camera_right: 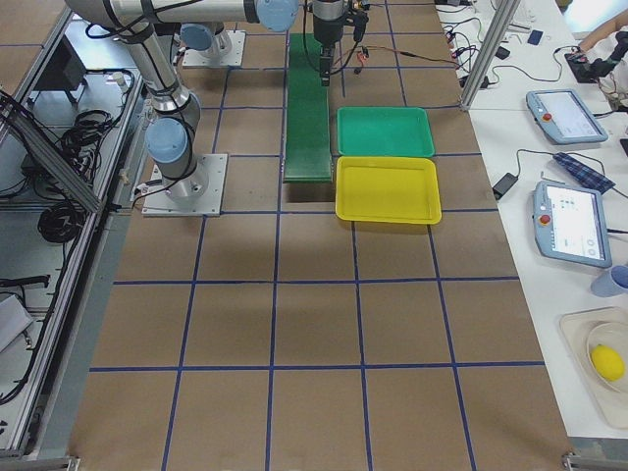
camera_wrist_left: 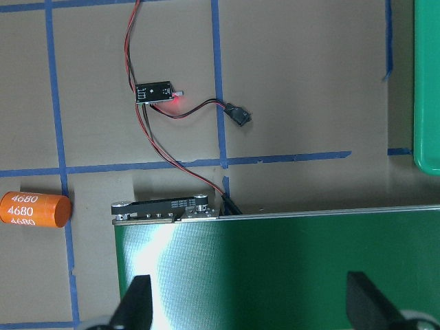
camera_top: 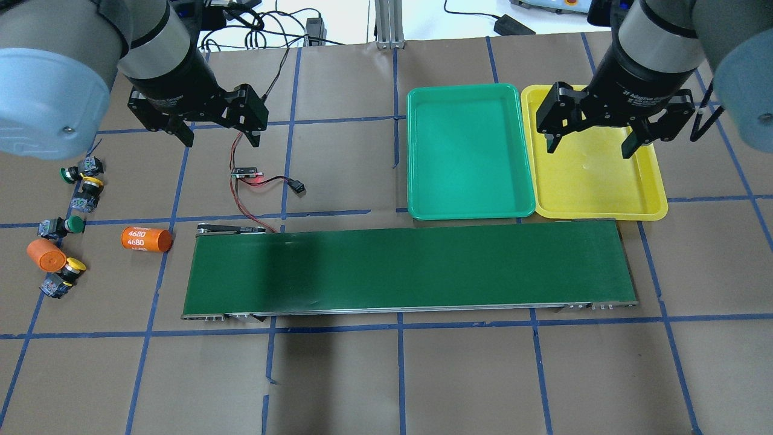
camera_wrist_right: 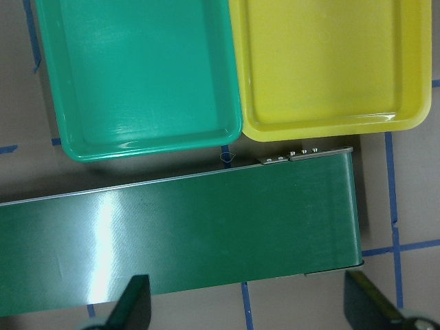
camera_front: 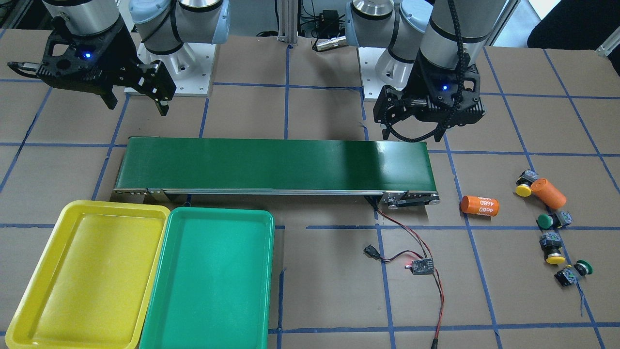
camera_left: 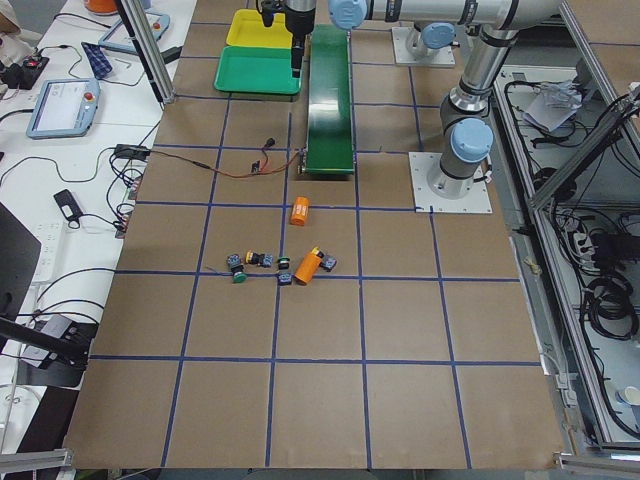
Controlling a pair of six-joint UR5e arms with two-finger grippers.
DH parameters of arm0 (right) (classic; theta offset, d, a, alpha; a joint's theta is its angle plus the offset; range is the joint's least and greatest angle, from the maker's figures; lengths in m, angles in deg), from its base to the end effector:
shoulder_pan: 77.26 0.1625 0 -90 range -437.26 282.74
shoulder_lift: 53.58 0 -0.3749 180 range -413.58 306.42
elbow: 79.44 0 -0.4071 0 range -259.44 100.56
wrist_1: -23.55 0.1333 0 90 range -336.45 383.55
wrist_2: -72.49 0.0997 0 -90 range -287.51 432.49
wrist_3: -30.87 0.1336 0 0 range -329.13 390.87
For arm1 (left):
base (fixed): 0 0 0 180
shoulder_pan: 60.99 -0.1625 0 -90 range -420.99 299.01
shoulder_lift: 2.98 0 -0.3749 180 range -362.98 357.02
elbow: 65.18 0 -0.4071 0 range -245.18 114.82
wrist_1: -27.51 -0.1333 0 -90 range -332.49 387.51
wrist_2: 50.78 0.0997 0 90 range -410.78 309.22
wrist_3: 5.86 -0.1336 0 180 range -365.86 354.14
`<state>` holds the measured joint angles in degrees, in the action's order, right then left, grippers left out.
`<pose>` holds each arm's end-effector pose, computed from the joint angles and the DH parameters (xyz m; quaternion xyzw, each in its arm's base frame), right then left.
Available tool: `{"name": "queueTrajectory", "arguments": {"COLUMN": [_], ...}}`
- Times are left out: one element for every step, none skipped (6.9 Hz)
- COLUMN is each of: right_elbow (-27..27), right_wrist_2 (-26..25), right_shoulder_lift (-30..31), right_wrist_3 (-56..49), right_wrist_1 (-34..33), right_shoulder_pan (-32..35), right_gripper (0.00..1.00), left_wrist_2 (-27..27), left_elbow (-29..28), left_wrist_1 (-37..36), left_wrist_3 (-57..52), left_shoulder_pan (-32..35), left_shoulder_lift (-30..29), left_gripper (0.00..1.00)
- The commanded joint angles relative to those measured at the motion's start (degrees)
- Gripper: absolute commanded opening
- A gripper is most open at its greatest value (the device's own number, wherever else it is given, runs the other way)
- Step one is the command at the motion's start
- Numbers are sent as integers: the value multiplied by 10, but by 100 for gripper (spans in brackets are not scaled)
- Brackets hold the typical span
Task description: Sort buttons by color to trays
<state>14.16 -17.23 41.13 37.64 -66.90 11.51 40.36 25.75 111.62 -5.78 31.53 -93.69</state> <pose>0.1236 -0.4823 0.4132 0.0697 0.9975 -0.0135 0.0031 -0.1534 -0.5147 0.3999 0.0209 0.9990 -0.0373 0.0091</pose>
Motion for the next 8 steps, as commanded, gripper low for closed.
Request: {"name": "queueTrajectory", "arguments": {"right_elbow": [0, 0, 0, 1, 1, 1, 1, 0], "right_wrist_2": [-3, -2, -3, -3, -3, -3, -3, -3], "right_shoulder_lift": [0, 0, 0, 0, 0, 0, 0, 1], "right_wrist_3": [0, 0, -1, -1, -1, 0, 0, 0], "right_wrist_1": [3, 2, 3, 3, 4, 3, 4, 3], "right_shoulder_pan": [0, 0, 0, 0, 0, 0, 0, 0], "right_gripper": [100, 100, 100, 100, 100, 100, 100, 100], "left_wrist_2": [1, 1, 1, 1, 1, 0, 1, 1], "left_elbow": [4, 3, 3, 3, 5, 9, 10, 13], "left_wrist_1": [0, 0, 0, 0, 0, -1, -4, -4], "left_wrist_3": [0, 0, 0, 0, 2, -2, -3, -4], "left_shoulder_pan": [0, 0, 0, 0, 0, -3, -7, -13], "left_shoulder_lift": [1, 2, 1, 2, 1, 2, 3, 5], "left_gripper": [100, 100, 100, 100, 100, 100, 100, 100]}}
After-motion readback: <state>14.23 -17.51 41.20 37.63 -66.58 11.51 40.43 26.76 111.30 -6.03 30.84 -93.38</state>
